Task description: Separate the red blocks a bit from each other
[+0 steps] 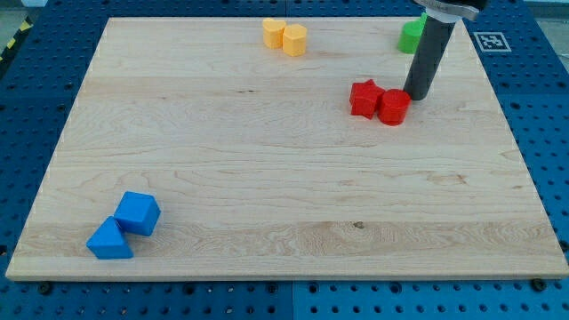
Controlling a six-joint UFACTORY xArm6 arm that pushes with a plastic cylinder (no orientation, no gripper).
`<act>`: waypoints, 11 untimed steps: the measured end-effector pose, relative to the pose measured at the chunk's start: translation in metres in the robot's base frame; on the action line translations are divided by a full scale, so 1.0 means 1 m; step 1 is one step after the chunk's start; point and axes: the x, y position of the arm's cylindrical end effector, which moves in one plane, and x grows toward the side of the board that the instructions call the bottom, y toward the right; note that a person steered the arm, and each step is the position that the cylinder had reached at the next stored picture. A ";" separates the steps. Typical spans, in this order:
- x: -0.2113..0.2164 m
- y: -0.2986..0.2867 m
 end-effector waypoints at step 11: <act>0.007 -0.126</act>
